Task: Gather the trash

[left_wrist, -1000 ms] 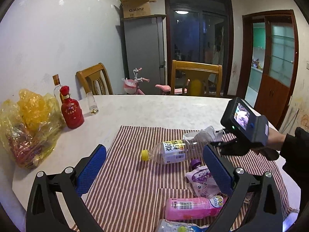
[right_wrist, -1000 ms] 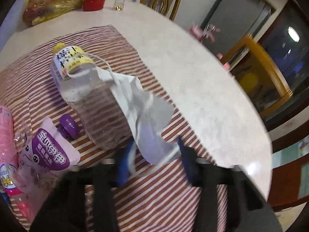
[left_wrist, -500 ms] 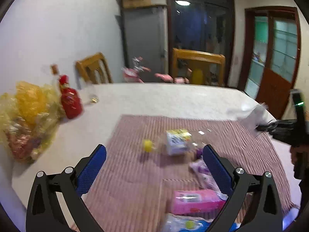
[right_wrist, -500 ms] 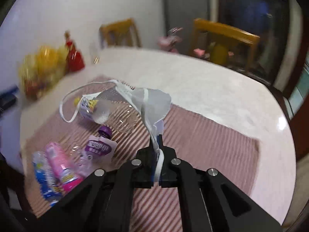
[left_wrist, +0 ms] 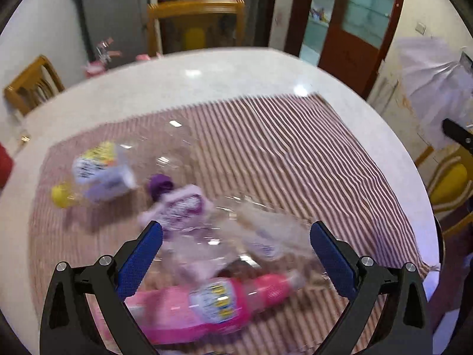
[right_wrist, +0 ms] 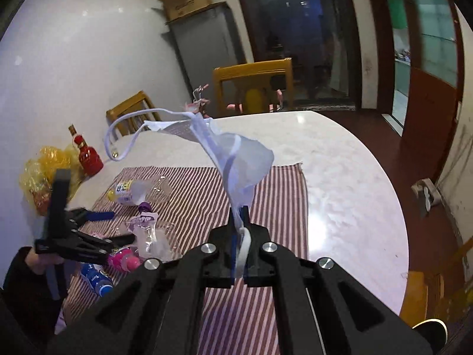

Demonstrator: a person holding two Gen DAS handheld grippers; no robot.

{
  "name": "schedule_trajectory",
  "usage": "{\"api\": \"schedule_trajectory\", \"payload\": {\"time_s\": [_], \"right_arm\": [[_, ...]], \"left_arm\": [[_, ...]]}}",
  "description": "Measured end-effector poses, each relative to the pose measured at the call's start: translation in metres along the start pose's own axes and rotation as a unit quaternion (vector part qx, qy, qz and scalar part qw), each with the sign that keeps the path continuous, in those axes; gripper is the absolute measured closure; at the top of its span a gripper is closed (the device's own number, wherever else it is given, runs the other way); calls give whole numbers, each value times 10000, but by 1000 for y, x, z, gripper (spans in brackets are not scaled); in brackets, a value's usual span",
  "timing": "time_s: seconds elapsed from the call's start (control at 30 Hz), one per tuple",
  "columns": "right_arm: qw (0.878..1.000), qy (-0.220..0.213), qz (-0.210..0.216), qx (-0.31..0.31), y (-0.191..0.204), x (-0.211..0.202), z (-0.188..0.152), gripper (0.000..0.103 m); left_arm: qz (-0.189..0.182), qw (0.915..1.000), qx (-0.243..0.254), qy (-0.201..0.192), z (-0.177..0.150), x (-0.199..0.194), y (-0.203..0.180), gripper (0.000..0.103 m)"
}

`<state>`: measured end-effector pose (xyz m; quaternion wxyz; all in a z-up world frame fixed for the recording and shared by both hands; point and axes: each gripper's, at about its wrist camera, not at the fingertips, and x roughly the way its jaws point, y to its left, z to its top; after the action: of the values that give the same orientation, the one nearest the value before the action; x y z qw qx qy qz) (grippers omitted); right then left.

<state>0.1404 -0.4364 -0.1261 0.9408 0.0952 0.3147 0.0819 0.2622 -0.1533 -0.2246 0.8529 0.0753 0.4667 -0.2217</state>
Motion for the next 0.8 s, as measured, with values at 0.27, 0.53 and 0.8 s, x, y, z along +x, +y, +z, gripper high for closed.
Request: {"api": "schedule_trajectory", "payload": {"time_s": [0.27,0.53,0.8], "right_arm": [[9995,-222,53,212,-7,-7,-4,98],[9987,-310,128,390,-13,-14,-10,97],[9979,-332,203,517,-21,-15,-14,97]], "left_arm": [[-247,9958,-485,740,3,47,-14,8],[-623,9950,-432,645,9,59,-33,96],[-797,9956,-329,374,11,44,-48,103]]}}
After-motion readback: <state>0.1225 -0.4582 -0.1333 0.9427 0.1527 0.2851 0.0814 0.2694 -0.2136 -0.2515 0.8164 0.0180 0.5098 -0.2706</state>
